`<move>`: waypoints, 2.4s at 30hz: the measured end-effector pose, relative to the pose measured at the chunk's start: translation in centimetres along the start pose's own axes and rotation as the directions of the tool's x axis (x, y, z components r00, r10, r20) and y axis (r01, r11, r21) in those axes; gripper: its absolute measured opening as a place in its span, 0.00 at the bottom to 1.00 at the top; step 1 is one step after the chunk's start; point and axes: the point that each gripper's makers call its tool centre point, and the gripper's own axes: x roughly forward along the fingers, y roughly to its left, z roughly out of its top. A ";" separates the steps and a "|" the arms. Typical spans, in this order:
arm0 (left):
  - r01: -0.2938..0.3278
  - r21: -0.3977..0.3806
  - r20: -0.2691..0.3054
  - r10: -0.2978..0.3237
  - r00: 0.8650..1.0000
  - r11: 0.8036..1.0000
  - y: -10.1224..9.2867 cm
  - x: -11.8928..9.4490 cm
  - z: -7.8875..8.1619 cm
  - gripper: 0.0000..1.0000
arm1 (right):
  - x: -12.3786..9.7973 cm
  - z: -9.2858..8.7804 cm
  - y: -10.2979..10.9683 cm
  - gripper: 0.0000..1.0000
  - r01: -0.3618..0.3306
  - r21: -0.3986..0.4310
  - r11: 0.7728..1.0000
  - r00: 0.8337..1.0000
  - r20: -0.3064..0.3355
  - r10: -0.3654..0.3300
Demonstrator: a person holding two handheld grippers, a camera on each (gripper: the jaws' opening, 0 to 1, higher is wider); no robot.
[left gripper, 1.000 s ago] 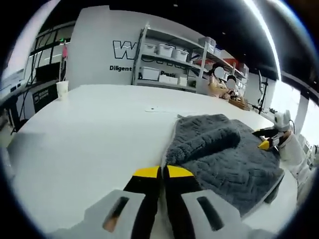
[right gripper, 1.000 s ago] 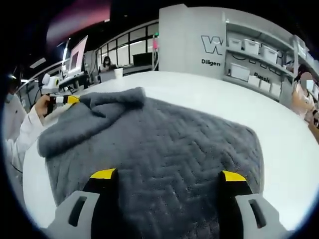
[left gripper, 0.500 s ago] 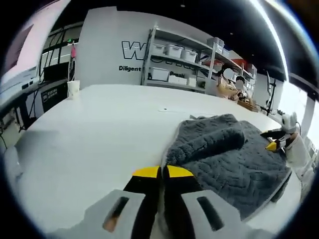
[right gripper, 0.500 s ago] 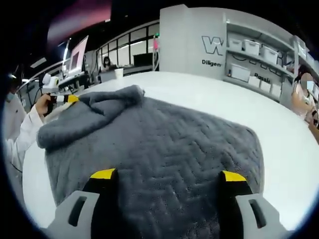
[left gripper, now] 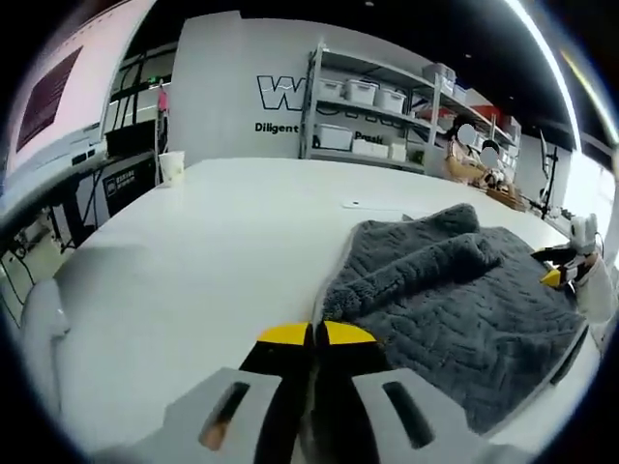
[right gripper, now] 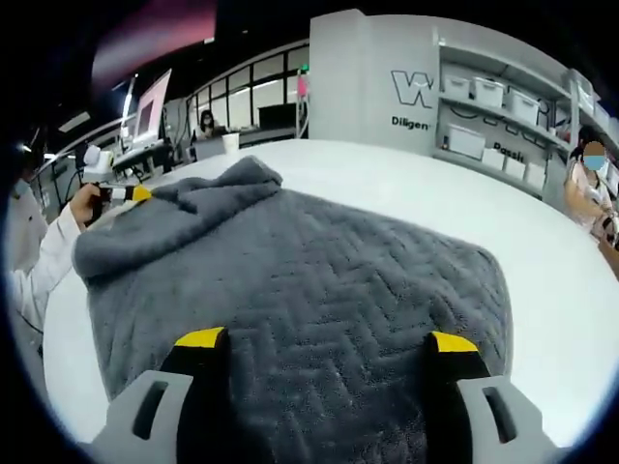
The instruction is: Open the folded towel by lifting each exposed corner and separating the folded layers until the towel lies flat within the target outline without major curled edges
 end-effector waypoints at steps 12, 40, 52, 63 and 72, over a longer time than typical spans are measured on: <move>-0.052 -0.037 0.011 0.053 0.999 0.998 2.1 -0.8 -0.1 0.03 | 0.0 0.0 0.0 0.82 0.000 0.000 1.000 1.000 0.001 0.000; -0.230 -0.028 0.005 0.231 0.973 0.973 6.4 -2.6 -0.5 0.04 | 0.0 0.0 0.3 0.82 0.000 -0.001 1.000 1.000 0.004 0.000; -0.288 -0.039 -0.010 0.287 0.958 0.957 8.1 -3.5 -0.9 0.05 | 0.0 0.0 0.3 0.82 -0.001 -0.001 1.000 1.000 0.005 0.001; -0.325 -0.053 -0.011 0.325 0.946 0.944 9.2 -4.2 -1.0 0.05 | 0.0 -0.1 0.4 0.82 -0.002 -0.003 1.000 1.000 0.009 0.002; -0.340 -0.052 -0.003 0.340 0.940 0.939 9.2 -4.4 -0.8 0.13 | 0.0 0.0 0.3 0.82 -0.003 -0.002 1.000 1.000 0.007 0.003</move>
